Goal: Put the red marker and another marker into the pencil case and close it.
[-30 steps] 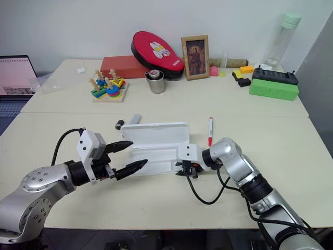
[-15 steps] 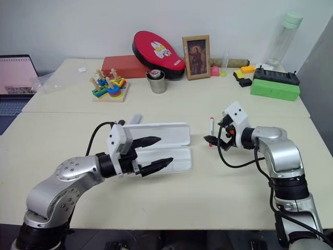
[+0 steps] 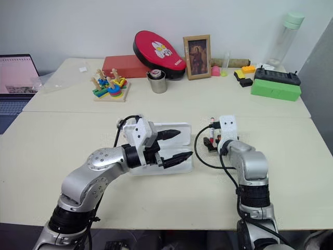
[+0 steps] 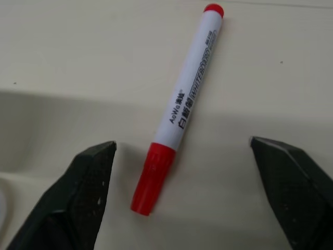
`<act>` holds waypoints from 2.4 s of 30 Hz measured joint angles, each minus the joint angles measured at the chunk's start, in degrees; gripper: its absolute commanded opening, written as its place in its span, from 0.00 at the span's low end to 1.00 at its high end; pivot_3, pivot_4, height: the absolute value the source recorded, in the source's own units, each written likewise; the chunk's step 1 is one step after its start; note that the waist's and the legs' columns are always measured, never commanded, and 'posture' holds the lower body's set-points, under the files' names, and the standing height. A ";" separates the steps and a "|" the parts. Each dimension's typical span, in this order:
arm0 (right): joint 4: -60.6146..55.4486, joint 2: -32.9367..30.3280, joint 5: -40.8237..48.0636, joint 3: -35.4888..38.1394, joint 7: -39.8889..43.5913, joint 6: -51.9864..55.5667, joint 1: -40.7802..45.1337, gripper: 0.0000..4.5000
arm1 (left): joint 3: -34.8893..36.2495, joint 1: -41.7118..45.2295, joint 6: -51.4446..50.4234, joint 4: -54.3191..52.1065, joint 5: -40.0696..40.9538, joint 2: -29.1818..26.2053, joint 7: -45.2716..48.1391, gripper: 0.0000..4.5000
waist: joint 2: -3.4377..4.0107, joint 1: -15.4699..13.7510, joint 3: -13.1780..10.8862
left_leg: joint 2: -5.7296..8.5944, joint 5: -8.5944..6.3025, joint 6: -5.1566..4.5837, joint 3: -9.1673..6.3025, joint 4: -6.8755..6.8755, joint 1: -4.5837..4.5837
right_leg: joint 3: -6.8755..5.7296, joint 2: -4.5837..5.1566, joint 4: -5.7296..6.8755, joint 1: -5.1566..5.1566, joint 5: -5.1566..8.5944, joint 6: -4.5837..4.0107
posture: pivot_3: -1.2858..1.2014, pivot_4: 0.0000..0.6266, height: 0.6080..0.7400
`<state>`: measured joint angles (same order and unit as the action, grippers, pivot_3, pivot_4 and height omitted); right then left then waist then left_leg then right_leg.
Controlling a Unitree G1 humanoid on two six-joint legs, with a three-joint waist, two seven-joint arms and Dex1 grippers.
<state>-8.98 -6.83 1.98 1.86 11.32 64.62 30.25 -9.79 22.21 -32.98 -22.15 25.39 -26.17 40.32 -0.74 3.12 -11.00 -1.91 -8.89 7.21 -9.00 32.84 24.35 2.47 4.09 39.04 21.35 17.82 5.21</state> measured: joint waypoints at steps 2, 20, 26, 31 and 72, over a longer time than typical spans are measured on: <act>0.00 -0.18 -0.68 -0.89 -0.86 -0.95 -0.52 0.67 | 0.01 1.02 1.33 1.30 -1.48 1.07 -1.04 1.00 | -0.02 -0.01 0.02 | 0.00 0.00 0.00 0.00 0.01 0.00 | 0.00 0.00 -0.01 -0.03 0.00 0.00 | 0.52 0.24 1.00; 2.67 -0.94 0.03 -0.39 -2.80 -4.18 0.61 0.06 | -0.99 2.17 3.64 2.57 -5.36 4.08 -2.10 1.00 | -0.02 0.00 0.02 | 0.00 0.00 0.00 0.00 0.02 0.00 | 0.00 0.00 -0.01 -0.03 0.00 0.00 | 0.52 0.24 1.00; 5.48 -3.55 7.21 6.03 4.99 -18.55 10.62 0.06 | 4.08 1.75 0.45 -2.06 -5.19 -1.38 -3.29 1.00 | 0.10 1.08 -0.05 | 0.00 0.00 -0.01 0.00 -0.07 -0.01 | 0.01 0.00 0.01 0.03 0.01 0.01 | 0.52 0.24 1.00; 3.05 -4.33 16.98 6.31 17.22 -22.67 13.67 0.06 | 13.56 -4.57 -5.48 -11.17 -0.09 -8.23 -2.94 1.00 | 0.09 2.00 -0.05 | 0.00 -0.02 -0.03 0.03 -0.13 0.01 | 0.05 0.00 -0.08 0.03 0.03 0.00 | 0.52 0.24 1.00; 22.57 -11.26 -3.26 -30.57 49.88 -56.77 16.67 0.80 | 38.20 -33.44 -8.51 -13.47 8.35 -11.81 -7.60 1.00 | -0.02 0.17 -0.01 | -0.01 -0.01 0.00 0.00 -0.09 -0.02 | -0.01 0.01 -0.06 0.03 -0.01 -0.08 | 0.52 0.24 1.00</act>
<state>13.59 -18.10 -1.28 -28.71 61.20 7.85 46.92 28.41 -11.23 -41.50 -35.61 33.73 -37.98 32.71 -0.76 3.29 -11.01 -1.92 -8.89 7.21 -9.00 32.75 24.33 2.47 4.10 38.98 21.39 17.81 5.13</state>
